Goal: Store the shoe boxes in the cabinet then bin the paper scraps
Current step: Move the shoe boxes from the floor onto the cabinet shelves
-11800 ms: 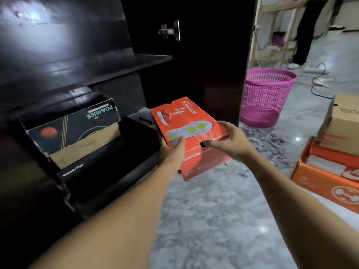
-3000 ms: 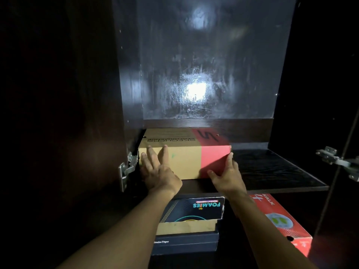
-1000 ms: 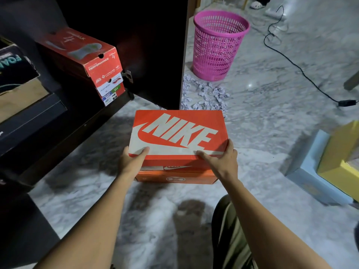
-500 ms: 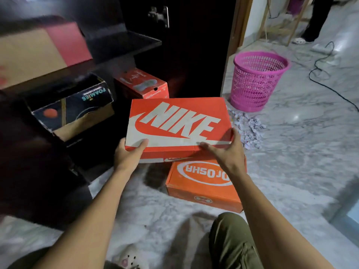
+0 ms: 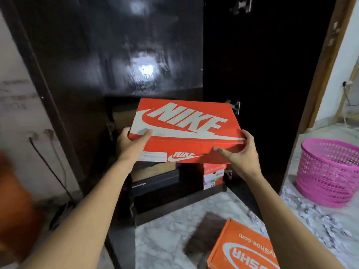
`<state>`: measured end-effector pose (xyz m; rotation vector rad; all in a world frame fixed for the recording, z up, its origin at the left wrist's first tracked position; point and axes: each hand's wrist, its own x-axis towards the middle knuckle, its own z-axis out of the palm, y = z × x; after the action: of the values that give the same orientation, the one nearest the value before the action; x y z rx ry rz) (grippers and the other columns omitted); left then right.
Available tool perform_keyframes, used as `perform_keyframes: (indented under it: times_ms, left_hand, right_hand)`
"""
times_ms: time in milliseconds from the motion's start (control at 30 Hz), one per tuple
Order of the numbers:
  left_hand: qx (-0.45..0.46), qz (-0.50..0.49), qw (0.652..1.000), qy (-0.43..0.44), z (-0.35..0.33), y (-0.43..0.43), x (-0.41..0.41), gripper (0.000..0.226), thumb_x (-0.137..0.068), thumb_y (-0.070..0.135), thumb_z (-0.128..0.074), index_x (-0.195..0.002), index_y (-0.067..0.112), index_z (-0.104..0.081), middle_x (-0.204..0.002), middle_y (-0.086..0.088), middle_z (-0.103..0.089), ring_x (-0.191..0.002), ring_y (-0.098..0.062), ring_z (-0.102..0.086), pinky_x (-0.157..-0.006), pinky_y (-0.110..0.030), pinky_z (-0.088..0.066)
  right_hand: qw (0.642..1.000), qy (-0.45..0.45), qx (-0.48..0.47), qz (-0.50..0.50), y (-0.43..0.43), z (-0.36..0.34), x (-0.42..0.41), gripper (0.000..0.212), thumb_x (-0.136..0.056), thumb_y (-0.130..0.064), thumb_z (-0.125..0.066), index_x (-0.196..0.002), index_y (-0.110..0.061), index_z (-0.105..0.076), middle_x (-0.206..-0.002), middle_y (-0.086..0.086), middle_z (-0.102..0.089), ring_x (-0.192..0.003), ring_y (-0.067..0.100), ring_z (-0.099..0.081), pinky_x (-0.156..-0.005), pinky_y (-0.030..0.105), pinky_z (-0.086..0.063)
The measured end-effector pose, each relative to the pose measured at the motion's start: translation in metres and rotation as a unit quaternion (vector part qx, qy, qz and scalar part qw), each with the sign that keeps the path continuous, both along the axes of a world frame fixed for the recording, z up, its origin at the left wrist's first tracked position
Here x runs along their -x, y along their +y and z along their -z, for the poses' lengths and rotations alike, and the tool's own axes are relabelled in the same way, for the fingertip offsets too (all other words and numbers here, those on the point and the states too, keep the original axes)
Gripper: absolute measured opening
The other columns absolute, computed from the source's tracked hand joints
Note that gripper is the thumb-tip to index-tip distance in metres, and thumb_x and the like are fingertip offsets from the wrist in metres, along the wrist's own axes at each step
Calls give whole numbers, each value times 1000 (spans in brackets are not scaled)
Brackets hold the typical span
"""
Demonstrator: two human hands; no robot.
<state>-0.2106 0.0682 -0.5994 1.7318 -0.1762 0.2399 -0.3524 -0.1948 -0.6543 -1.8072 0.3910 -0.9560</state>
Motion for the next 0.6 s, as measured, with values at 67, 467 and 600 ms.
perform_keyframes:
  times_ms: [67,467,600]
  left_hand:
    - [23,-43,999,-22,-22,-2,-10,52,-79,40,-77,-121,17,-59,-105,4,-63,-91,-15,-62,-67,-23,-47]
    - [90,-212,973,-13,-74,-23,-119,58,-80,40,-74,-124,12,-47,-120,-11,-63,-106,-32,-64,-90,-37,-52]
    - [66,-213,974,-31,-64,-35,-150,82,-81,50,-71,-142,15,-29,-134,-15,-50,-120,-36,-54,-97,-38,-44]
  right_hand:
    - [1000,-18,8,-16,-3,-25,-27,108,-63,-41,-90,-149,-19,-28,-130,-9,-45,-118,6,-47,-99,27,-43]
    - [993,-4,24,-116,-36,-101,-205,110,-54,-38,-96,-143,-14,-35,-127,1,-58,-117,18,-59,-101,42,-51]
    - [992,-1,22,-121,-40,-97,-248,106,-59,-34,-95,-144,-13,-35,-128,3,-57,-118,20,-58,-101,45,-51]
